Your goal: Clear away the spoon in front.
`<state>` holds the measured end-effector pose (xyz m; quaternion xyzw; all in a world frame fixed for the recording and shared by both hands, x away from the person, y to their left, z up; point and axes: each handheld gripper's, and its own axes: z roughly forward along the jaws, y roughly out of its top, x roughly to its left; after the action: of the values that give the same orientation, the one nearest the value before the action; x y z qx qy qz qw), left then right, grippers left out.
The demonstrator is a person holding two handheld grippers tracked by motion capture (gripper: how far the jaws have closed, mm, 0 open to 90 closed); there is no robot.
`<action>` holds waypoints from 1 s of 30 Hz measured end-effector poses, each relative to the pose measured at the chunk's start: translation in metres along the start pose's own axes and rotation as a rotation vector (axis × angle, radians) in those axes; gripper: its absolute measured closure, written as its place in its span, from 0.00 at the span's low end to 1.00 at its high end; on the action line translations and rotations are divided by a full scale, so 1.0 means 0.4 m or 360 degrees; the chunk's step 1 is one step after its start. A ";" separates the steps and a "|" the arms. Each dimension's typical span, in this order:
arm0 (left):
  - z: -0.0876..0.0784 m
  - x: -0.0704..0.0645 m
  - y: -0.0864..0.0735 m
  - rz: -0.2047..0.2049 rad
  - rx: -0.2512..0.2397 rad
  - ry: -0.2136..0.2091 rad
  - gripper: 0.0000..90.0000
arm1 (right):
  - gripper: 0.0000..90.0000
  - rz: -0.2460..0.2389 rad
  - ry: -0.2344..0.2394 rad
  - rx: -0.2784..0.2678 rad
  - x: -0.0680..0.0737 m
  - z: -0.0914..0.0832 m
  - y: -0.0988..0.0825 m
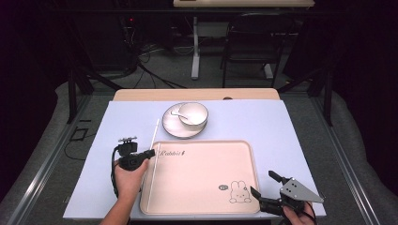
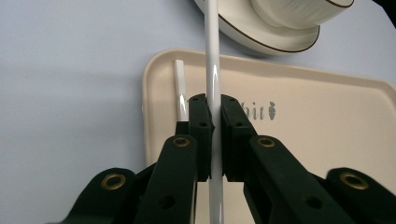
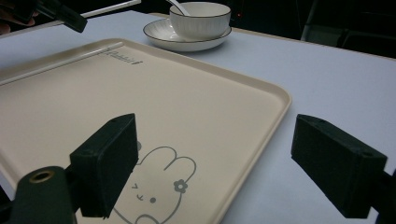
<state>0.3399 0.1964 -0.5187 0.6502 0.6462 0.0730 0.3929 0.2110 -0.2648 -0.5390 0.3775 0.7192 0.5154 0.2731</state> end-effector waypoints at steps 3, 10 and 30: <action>-0.001 -0.009 -0.009 0.0007 0.0006 0.0002 0.94 | 0.16 0.0003 -0.0001 -0.0003 -0.001 0.001 0.000; -0.002 -0.025 -0.035 0.0033 0.0022 0.0009 0.94 | 0.16 0.0000 0.0000 0.0000 0.001 0.001 0.001; -0.003 -0.021 -0.091 0.0005 0.0055 0.0040 0.94 | 0.16 -0.0004 0.0000 -0.0001 0.001 0.002 0.001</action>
<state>0.3094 0.1842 -0.5364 0.6569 0.6513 0.0707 0.3733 0.2115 -0.2642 -0.5390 0.3763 0.7196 0.5153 0.2739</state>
